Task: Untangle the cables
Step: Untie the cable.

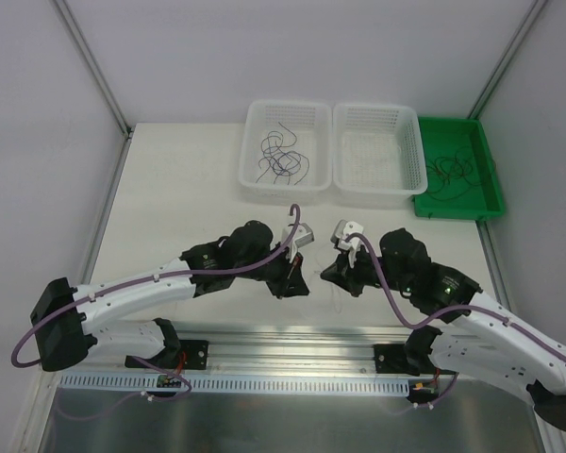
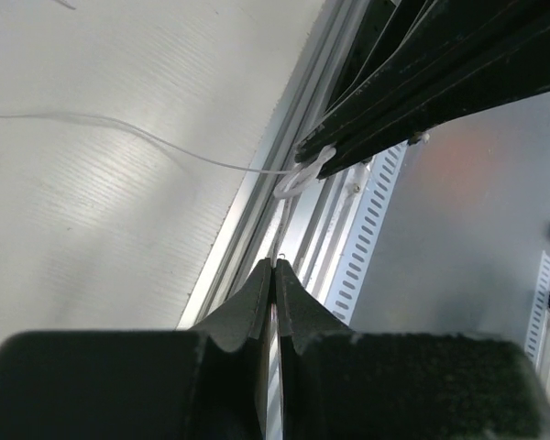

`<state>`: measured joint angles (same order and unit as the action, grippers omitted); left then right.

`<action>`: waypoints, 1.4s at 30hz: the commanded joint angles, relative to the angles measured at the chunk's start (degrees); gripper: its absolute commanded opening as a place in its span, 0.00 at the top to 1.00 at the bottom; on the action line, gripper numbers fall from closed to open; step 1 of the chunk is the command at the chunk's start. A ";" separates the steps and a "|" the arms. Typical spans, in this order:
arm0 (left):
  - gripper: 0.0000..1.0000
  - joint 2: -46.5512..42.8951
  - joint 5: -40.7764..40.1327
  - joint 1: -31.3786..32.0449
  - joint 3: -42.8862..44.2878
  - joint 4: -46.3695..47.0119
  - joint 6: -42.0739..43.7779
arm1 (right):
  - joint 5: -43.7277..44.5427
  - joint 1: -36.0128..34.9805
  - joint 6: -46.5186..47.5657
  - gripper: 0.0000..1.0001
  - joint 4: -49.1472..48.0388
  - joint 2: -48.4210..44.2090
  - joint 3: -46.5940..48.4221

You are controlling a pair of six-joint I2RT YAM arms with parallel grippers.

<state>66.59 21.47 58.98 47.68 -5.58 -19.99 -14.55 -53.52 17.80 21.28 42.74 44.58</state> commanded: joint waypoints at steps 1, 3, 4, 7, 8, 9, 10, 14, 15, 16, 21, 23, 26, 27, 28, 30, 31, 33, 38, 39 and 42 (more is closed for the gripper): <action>1.00 1.79 2.52 1.31 3.12 -1.18 1.79 | -0.13 -0.27 0.22 0.99 -1.68 -0.91 2.00; 1.00 1.88 1.29 1.84 3.73 -1.18 2.06 | -1.88 -0.27 0.48 0.99 -0.89 0.58 2.35; 1.00 1.36 0.85 1.93 3.82 -1.27 2.15 | -2.32 -0.36 0.74 0.99 -0.45 0.94 2.44; 1.00 0.21 -0.03 1.93 3.91 -1.45 2.85 | -3.38 -0.27 0.83 0.99 0.26 1.90 2.01; 1.00 -0.40 -0.03 1.84 4.00 -1.88 3.02 | -3.64 -0.36 0.83 0.99 0.17 1.99 1.83; 1.00 -0.49 -0.29 1.93 4.00 -1.97 3.20 | -4.00 -0.53 0.83 0.99 0.17 2.08 1.83; 1.00 -0.58 -0.29 1.93 4.09 -2.15 3.29 | -4.09 -0.62 0.74 0.99 0.17 2.26 1.83; 1.00 0.82 0.58 1.93 4.70 -2.59 3.38 | -4.09 -0.89 0.57 0.99 -0.53 2.43 2.00; 1.00 1.26 0.59 1.93 4.88 -2.68 3.29 | -4.17 -1.15 0.48 0.99 -0.62 2.43 2.09; 1.00 1.87 0.50 1.84 5.05 -2.68 3.11 | -4.26 -1.15 0.39 0.99 -0.88 2.52 2.09; 1.00 1.18 -6.25 1.84 4.71 -2.68 0.92 | -2.87 -2.03 0.04 0.99 -1.59 3.23 1.30; 0.97 -1.19 -12.73 1.84 3.13 -2.42 -1.79 | -0.15 -2.03 -0.40 0.99 -2.55 1.39 -0.10; 0.94 -4.97 -17.42 1.84 -1.60 2.31 -5.75 | 3.02 -1.94 -2.24 0.99 -5.27 -0.81 -1.77; 0.86 -6.02 -17.87 1.84 -3.11 4.07 -6.46 | 3.64 -2.03 -2.85 0.99 -6.15 -1.77 -2.91; 0.81 -8.12 -18.31 1.93 -6.34 9.14 -7.77 | 4.17 -1.94 -4.08 0.99 -7.81 -2.31 -3.44; 0.68 -10.85 -19.10 1.93 -9.52 14.26 -8.66 | 5.14 -1.94 -5.58 0.99 -9.75 -3.10 -4.93; 0.61 -11.73 -19.28 1.93 -12.32 18.81 -9.01 | 5.23 -2.03 -6.80 0.99 -11.33 -3.28 -5.37; 0.48 -13.40 -19.45 1.93 -14.89 23.67 -9.02 | 5.93 -1.94 -7.78 0.99 -12.66 -3.72 -6.60; 0.41 -15.17 -16.73 1.93 -22.27 39.11 -6.29 | 4.97 -1.94 -10.06 0.99 -16.00 -3.89 -7.66; 0.41 -15.43 -16.47 1.93 -23.50 41.94 -6.12 | 4.97 -2.03 -10.33 0.99 -16.44 -3.98 -7.92; 0.41 -15.00 -16.46 1.93 -28.07 50.74 -4.80 | 4.35 -2.03 -11.56 0.99 -18.90 -4.33 -8.98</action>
<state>52.14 4.25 60.45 22.24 29.58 -26.72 -9.80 -55.18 8.84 8.49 39.48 36.18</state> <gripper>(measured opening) 0.593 0.019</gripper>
